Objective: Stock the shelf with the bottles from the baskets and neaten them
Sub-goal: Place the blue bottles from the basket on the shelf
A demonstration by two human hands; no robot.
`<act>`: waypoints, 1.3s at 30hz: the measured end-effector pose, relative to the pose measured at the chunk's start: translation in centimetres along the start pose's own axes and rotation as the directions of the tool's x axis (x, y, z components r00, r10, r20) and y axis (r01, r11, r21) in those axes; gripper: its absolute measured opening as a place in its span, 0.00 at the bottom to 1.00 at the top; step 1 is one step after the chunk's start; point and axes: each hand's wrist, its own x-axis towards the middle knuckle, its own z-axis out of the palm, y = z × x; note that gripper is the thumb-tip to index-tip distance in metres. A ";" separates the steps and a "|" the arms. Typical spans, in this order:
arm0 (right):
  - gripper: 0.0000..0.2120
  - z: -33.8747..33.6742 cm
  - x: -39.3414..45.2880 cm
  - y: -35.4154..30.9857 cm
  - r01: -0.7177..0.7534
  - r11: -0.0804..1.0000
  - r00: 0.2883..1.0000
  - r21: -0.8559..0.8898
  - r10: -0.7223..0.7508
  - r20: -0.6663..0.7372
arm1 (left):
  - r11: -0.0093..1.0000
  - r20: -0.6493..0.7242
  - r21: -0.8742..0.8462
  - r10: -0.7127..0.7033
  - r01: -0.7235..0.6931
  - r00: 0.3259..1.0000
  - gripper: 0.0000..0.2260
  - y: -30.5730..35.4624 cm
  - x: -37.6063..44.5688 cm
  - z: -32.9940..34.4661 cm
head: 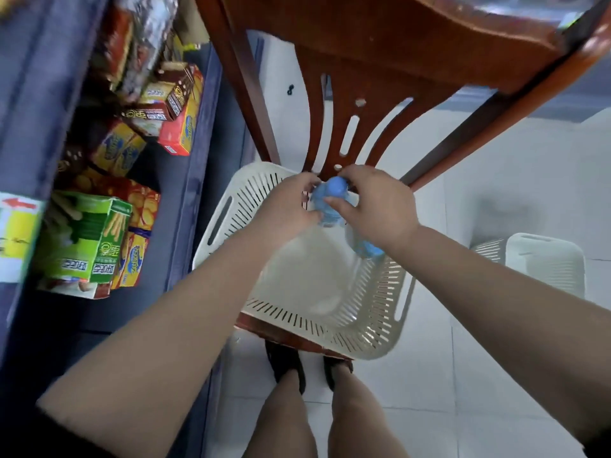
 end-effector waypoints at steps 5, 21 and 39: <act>0.15 -8.1 1.2 -4.6 0.080 0.996 0.994 0.031 -0.077 -0.080 | 0.996 -0.096 -0.001 0.087 -0.088 0.992 0.18 6.0 -3.1 -6.3; 0.10 -31.6 1.3 -21.8 0.468 0.847 0.876 0.252 -0.406 -0.262 | 0.932 -0.410 0.041 0.345 -0.361 0.845 0.15 22.5 -18.0 -24.6; 0.05 -37.1 -1.3 -45.4 0.714 0.192 0.525 0.674 -0.783 -0.334 | 0.932 -0.832 0.158 0.303 -0.325 0.466 0.12 23.9 -39.8 -36.7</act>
